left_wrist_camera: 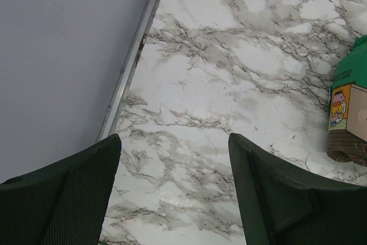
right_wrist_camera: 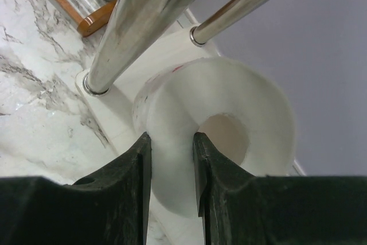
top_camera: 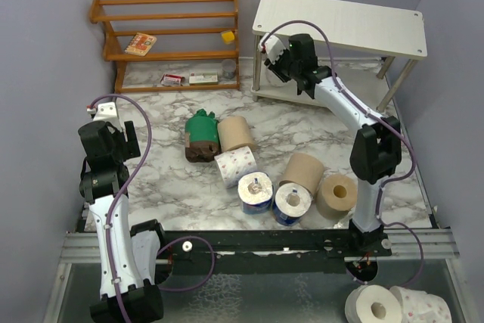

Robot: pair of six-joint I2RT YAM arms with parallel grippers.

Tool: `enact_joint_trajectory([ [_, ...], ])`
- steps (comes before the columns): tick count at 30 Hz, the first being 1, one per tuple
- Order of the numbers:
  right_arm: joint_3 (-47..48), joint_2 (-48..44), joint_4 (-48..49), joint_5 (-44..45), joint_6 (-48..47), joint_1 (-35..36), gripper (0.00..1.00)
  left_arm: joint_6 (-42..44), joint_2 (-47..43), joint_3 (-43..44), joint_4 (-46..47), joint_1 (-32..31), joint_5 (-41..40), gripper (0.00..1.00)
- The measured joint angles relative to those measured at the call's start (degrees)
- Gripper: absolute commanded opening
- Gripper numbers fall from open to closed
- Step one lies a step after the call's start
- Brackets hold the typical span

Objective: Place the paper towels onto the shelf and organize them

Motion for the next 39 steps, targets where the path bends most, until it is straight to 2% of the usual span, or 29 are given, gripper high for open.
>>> enact_joint_trajectory([
  [7,0.07,3.19,0.42,-0.98,1.14,0.0,0.02,0.02,0.0,0.0,0.0,0.0,0.0,0.78],
  [11,0.92,4.28,1.44,-1.2,1.44,0.0,0.12,0.02,-0.02,0.0,0.0,0.0,0.02,0.79],
  [16,2.64,5.68,1.99,-1.2,1.46,0.0,0.29,0.04,-0.24,0.0,0.0,0.0,0.39,0.79],
  [18,2.84,5.86,2.01,-1.2,1.49,0.02,0.33,0.02,-0.26,0.0,0.0,0.0,0.42,0.79],
  [19,2.84,5.86,2.01,-1.2,1.46,0.02,0.38,0.04,-0.26,0.0,0.0,0.0,0.42,0.79],
  [21,2.97,5.86,2.03,-1.2,1.46,0.02,0.4,0.04,-0.26,0.0,0.0,0.0,0.44,0.79],
  [23,3.06,5.86,2.01,-1.2,1.4,0.02,0.46,0.04,-0.26,0.0,0.0,0.0,0.44,0.79],
  [31,3.5,5.86,1.53,-1.18,1.09,0.02,0.48,0.04,-0.24,0.0,0.0,0.0,0.44,0.79],
  [32,3.5,5.84,1.49,-1.18,1.09,0.02,0.64,0.04,-0.24,0.0,0.0,0.0,0.44,0.79],
  [33,3.5,5.81,1.42,-1.2,1.11,0.02,0.66,0.04,-0.24,-0.02,-0.02,0.0,0.44,0.79],
  [39,2.62,1.88,-0.48,-1.29,2.45,0.04,0.68,0.04,-0.35,0.0,0.0,0.0,0.44,0.79],
])
